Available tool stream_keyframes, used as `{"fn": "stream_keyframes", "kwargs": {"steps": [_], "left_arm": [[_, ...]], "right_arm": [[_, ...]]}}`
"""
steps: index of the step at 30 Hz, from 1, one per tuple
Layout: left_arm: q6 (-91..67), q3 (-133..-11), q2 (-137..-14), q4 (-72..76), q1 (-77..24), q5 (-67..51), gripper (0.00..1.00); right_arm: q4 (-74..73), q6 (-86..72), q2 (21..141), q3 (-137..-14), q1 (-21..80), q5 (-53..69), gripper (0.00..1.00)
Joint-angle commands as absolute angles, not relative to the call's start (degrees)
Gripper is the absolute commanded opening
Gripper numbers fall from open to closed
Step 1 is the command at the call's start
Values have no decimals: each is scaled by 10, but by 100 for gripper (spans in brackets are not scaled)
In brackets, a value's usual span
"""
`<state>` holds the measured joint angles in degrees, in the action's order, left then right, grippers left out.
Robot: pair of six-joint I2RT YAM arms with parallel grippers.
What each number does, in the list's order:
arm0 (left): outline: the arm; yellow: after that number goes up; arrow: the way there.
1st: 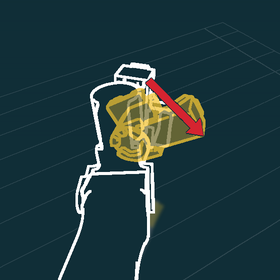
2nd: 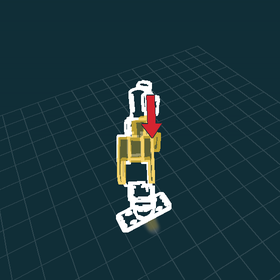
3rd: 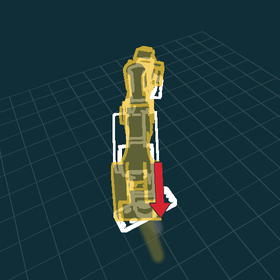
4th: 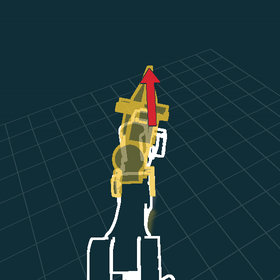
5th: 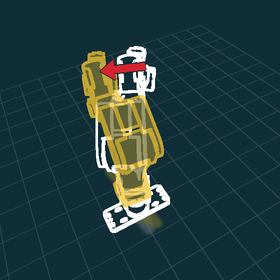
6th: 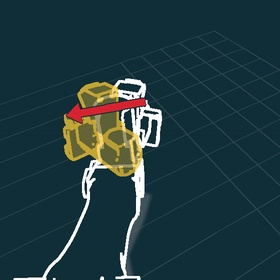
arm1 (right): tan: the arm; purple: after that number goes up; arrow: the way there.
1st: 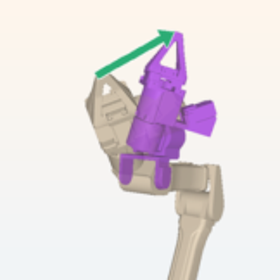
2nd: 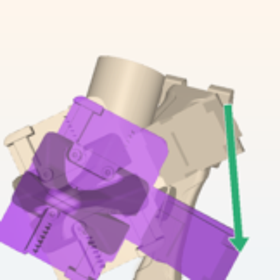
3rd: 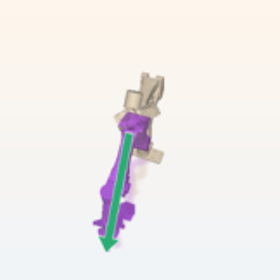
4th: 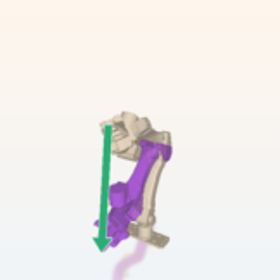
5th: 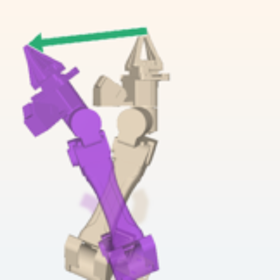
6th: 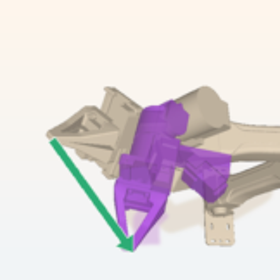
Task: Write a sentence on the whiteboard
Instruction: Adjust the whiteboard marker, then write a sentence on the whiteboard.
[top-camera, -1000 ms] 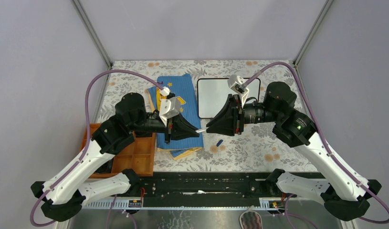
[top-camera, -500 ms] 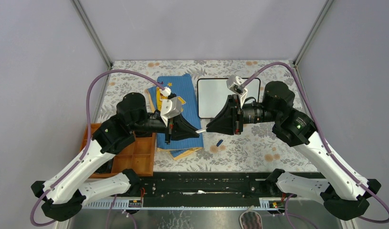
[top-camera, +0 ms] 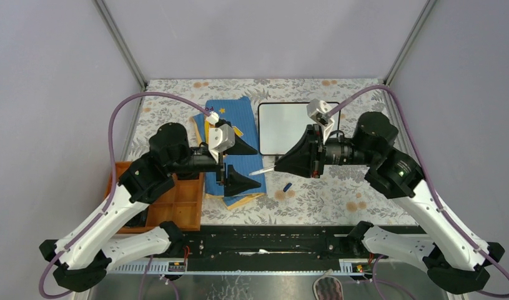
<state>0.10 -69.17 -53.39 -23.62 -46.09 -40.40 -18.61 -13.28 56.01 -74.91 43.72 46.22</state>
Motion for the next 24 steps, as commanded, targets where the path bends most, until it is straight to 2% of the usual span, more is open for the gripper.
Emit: {"fn": "stream_keyframes", "kwargs": {"steps": [1, 8, 14, 17, 20, 24], "left_arm": [[-12, -675, -494, -175, -458, -295, 99], [-42, -587, -429, -76, -457, -145, 99], [-92, -501, -443, 7, -457, -25, 99], [-133, -521, -517, -48, -452, 97, 99], [-165, -545, -601, -92, -432, 97, 99], [-238, -526, -658, -35, -378, 52, 99]], "right_arm": [[-170, -115, 517, -739, 441, 315, 0], [-189, -108, 486, -686, 441, -31, 0], [-198, -131, 476, -585, 441, -275, 0], [-172, -152, 456, -524, 441, -329, 0], [-161, -164, 444, -495, 442, -351, 0], [-152, -174, 441, -475, 440, -353, 0]]}}
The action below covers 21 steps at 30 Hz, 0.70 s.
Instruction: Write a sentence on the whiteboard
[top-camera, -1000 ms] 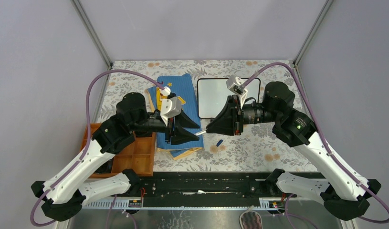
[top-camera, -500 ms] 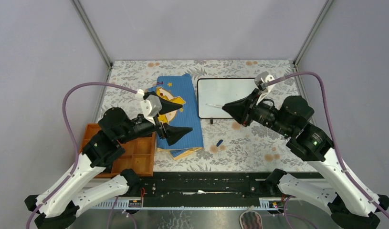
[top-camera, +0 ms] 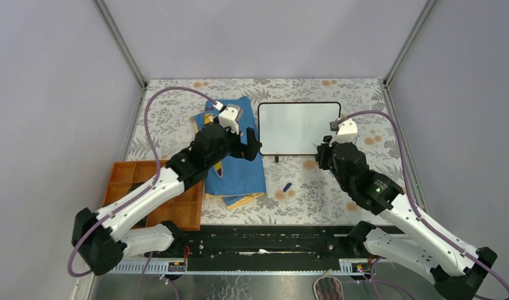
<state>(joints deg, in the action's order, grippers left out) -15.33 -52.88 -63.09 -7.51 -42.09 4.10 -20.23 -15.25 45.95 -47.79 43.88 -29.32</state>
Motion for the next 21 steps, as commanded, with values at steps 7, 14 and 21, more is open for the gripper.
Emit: {"fn": "stream_keyframes", "kwargs": {"steps": [7, 14, 21], "left_arm": [[-392, -487, -699, 122, -272, 14, 99], [-419, -453, -679, 218, -266, 131, 99], [-320, -496, -730, 194, -252, 27, 99]], "right_arm": [[-89, -182, 409, -434, 440, -328, 0], [-40, -171, 388, -419, 441, -286, 0], [-11, -190, 399, -408, 441, -269, 0]]}}
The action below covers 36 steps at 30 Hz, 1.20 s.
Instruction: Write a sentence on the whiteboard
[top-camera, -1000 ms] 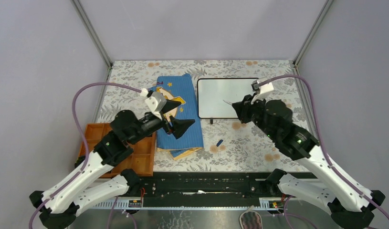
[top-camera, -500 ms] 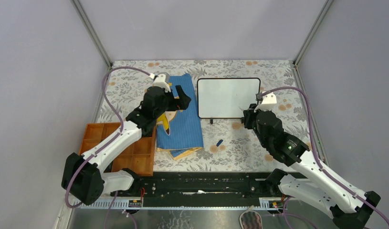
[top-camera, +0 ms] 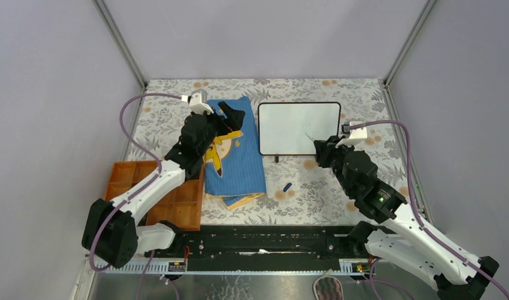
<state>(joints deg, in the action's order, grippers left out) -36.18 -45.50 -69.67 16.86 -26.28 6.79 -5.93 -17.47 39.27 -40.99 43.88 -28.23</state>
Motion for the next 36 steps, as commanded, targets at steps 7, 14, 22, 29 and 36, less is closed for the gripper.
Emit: {"fn": "stream_keyframes", "kwargs": {"steps": [7, 14, 22, 29, 36], "left_arm": [[-317, -522, -795, 195, -239, -51, 99], [-335, -507, -814, 213, -227, -54, 99], [-328, -569, -921, 261, -157, -308, 96], [-291, -602, -1011, 293, -140, -428, 97], [-326, -586, -1065, 395, -129, -497, 98]], "right_arm": [[-20, -160, 439, -449, 441, -333, 0], [-40, -132, 517, -506, 441, -361, 0], [29, -129, 548, -504, 441, -281, 0], [41, -110, 540, -498, 441, -225, 0], [29, -93, 520, -486, 441, -216, 0]]}}
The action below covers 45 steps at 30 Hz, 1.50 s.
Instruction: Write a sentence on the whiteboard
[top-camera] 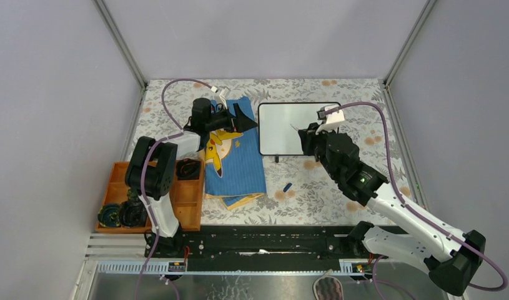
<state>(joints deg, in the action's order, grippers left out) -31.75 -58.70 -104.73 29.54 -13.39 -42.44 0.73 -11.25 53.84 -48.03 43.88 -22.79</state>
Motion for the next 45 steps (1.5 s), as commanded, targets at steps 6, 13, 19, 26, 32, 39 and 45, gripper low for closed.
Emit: {"fn": "stream_keyframes", "kwargs": {"steps": [6, 13, 19, 26, 32, 39, 45], "left_arm": [[-376, -585, -1122, 497, -128, -556, 92], [-480, -570, -1192, 691, -123, -583, 85], [-496, -570, -1220, 739, -126, -589, 80], [-465, -573, -1233, 726, -141, -591, 74], [-418, -568, -1238, 684, -150, -574, 71], [-447, -564, -1255, 749, -155, -583, 64], [-499, -574, -1284, 823, -155, -598, 57]], "right_arm": [[31, -98, 509, -479, 441, -210, 0], [18, -111, 503, -478, 441, -203, 0], [18, -112, 499, -473, 441, -207, 0], [20, -116, 503, -469, 442, -205, 0], [19, -115, 503, -467, 441, -203, 0], [21, -114, 506, -464, 441, -199, 0], [19, -116, 507, -465, 441, -193, 0]]}}
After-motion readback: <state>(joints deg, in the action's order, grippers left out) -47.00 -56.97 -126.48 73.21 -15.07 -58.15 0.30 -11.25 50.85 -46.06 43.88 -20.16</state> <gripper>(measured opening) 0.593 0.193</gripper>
